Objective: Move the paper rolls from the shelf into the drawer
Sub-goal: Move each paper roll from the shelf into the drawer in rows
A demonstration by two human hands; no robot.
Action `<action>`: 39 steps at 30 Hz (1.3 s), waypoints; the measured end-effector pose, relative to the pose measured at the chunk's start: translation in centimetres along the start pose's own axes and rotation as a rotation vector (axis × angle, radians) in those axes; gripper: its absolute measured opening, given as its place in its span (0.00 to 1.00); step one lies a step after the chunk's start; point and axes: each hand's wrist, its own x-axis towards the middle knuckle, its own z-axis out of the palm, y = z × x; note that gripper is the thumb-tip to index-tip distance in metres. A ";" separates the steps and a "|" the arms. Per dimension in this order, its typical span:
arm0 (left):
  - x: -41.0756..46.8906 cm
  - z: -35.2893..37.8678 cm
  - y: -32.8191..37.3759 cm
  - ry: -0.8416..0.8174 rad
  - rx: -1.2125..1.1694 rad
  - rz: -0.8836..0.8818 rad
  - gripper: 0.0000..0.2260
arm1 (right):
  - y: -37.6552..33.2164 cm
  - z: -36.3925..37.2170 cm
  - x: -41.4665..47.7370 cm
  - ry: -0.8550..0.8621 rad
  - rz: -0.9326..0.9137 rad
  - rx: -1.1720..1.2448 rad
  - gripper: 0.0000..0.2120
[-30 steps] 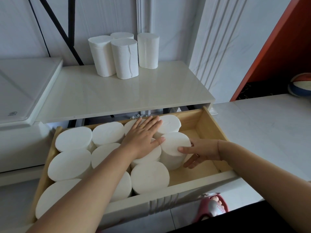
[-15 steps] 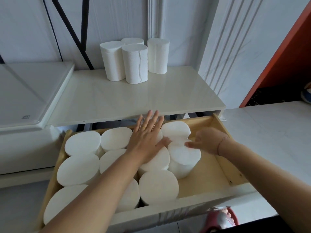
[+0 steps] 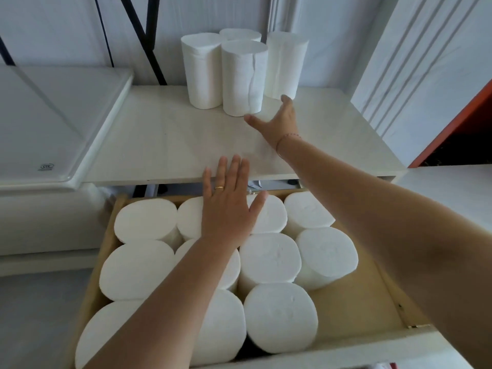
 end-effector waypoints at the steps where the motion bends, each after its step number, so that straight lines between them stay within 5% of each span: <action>1: 0.0 0.0 0.0 0.005 0.002 0.002 0.32 | -0.3 0.8 0.9 0.008 0.009 0.020 0.50; 12: 0.0 0.1 0.0 -0.017 0.008 0.011 0.33 | -3.1 5.6 6.8 0.163 0.033 0.123 0.55; 19: 0.0 0.0 0.1 -0.021 -0.007 0.009 0.33 | -3.9 5.6 7.5 0.178 0.084 0.178 0.50; 25: 0.0 0.0 0.1 -0.016 0.009 0.015 0.33 | -2.7 3.4 5.4 0.073 0.010 0.226 0.47; 30: -0.2 0.1 0.0 -0.017 0.031 0.016 0.33 | -0.5 0.0 1.6 -0.015 -0.035 0.274 0.36; 39: 0.0 0.0 0.0 -0.057 0.072 0.015 0.37 | 4.2 -9.4 -6.1 -0.212 -0.008 0.279 0.39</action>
